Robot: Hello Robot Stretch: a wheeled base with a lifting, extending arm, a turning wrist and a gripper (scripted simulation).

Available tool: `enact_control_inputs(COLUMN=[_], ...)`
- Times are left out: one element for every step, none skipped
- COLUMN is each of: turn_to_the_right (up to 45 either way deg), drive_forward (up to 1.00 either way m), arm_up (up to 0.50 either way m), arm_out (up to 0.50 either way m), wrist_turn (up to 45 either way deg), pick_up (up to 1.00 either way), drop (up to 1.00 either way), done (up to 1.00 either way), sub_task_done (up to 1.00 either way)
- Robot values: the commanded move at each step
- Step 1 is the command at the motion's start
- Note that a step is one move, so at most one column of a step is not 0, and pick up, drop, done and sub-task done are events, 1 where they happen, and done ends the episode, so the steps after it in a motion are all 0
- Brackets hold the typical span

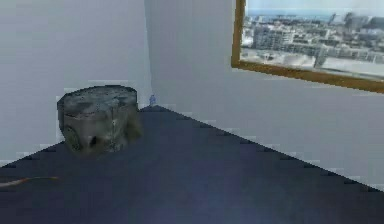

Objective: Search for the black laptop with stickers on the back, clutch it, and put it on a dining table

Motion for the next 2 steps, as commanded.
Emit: enact_control_inputs(turn_to_the_right=[-45.0, -9.0], drive_forward=[0.0, 0.0], arm_up=[0.0, 0.0], arm_out=[0.0, 0.0], wrist_turn=[0.0, 0.0], pick_up=[0.0, 0.0], drop=[0.0, 0.0], done=[0.0, 0.0], sub_task_done=[0.0, 0.0])
